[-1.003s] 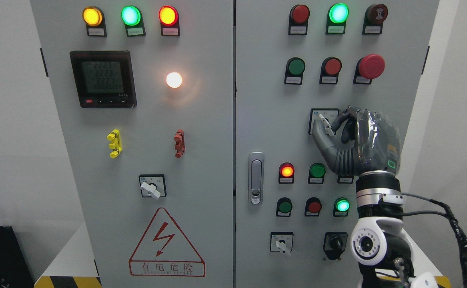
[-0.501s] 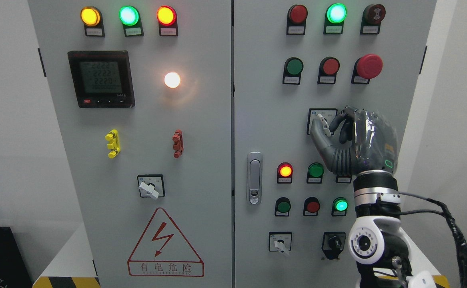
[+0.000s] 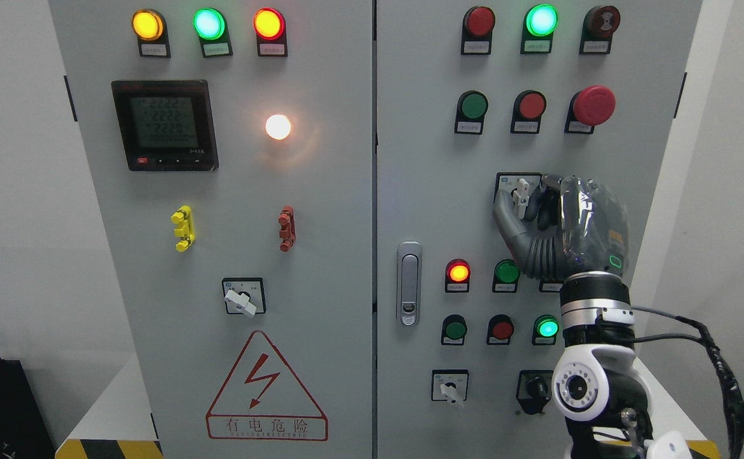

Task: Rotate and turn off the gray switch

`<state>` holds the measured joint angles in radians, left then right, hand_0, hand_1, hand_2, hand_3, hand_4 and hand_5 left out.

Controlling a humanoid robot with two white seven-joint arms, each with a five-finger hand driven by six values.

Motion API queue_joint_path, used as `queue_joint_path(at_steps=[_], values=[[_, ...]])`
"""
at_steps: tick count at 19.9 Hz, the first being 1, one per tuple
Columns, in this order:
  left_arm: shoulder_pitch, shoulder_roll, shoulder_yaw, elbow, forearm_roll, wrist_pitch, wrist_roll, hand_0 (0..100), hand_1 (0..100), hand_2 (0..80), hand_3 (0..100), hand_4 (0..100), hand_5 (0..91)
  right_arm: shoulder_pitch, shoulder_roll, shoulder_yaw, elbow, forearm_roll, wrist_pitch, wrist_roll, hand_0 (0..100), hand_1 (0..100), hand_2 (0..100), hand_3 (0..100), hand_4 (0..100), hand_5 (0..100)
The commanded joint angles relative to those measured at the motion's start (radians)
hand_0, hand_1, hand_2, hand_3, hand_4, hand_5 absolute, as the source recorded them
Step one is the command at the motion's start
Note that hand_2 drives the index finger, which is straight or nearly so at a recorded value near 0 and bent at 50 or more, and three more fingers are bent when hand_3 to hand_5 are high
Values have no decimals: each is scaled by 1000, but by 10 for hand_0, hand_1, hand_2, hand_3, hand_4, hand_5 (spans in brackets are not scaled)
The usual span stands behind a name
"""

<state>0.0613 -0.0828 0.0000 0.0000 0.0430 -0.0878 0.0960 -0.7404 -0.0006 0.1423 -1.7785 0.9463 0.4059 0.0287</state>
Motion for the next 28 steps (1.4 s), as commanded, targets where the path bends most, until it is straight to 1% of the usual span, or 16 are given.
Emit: queue_joint_path(at_steps=[1,10,23,28], values=[[0,0,-2,14,0,0,-2,120,389,0,0,0,0,-2,-22,0,2,0,1,-4,477,353,722,968,911,1000],[0,0,-2,14,0,0,-2,120,389,0,0,0,0,-2,-22,0,2,0,1,-4,498,318,728,970,910,1000],[0,0,-2,14,0,0,-4,120,389,0,0,0,0,1,-24,-1,-5,0,-7,-12,512,316,727,973,911,1000],[0,0,-2,14,0,0,-2,120,389,0,0,0,0,3,-36,-3,-12,0,-9,-15,528,325,722,974,911,1000]])
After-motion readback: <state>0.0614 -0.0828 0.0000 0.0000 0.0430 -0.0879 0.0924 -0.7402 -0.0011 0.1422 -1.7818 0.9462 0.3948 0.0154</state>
